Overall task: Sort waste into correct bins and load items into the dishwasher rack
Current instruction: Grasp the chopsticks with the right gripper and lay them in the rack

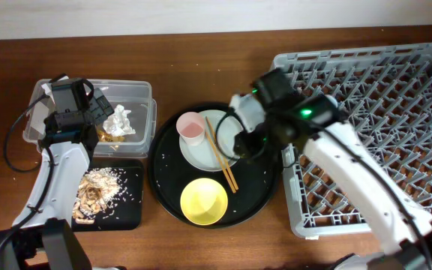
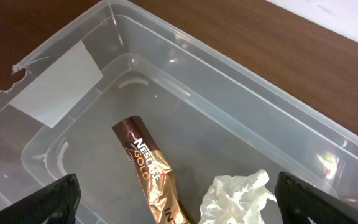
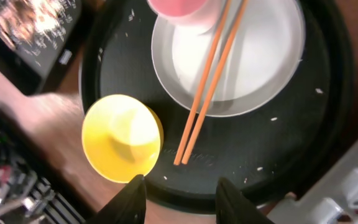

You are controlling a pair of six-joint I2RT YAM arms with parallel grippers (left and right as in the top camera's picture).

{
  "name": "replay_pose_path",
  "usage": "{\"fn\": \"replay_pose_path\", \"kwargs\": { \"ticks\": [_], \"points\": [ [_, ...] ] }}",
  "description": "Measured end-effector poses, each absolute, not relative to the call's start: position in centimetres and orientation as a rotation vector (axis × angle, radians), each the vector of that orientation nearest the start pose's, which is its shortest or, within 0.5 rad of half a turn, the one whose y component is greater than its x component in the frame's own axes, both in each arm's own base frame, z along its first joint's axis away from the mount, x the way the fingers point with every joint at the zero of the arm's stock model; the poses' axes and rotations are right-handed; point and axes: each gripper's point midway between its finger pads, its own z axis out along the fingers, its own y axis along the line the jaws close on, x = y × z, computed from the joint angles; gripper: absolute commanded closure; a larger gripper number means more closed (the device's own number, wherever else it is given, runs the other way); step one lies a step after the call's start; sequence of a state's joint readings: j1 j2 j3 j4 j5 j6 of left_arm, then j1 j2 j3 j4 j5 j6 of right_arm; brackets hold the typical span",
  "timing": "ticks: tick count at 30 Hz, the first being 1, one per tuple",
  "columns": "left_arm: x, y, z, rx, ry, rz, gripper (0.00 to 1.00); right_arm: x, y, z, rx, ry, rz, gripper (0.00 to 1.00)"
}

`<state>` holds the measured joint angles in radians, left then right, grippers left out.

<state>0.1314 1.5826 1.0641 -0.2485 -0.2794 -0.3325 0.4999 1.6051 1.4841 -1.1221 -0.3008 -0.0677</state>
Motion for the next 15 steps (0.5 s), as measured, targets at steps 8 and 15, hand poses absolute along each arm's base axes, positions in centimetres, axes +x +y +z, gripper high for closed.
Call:
{"fn": "replay_pose_path", "kwargs": {
  "ticks": [8, 15],
  "points": [
    [42.8, 10.4, 14.2, -0.664, 2.214, 0.225, 0.01, 33.3, 23.5, 6.7, -0.9, 2.848, 0.377, 0.64],
    [42.8, 10.4, 14.2, -0.665, 2.214, 0.225, 0.01, 34.2, 24.3, 3.4, -0.904, 2.867, 0.39, 0.7]
  ]
}}
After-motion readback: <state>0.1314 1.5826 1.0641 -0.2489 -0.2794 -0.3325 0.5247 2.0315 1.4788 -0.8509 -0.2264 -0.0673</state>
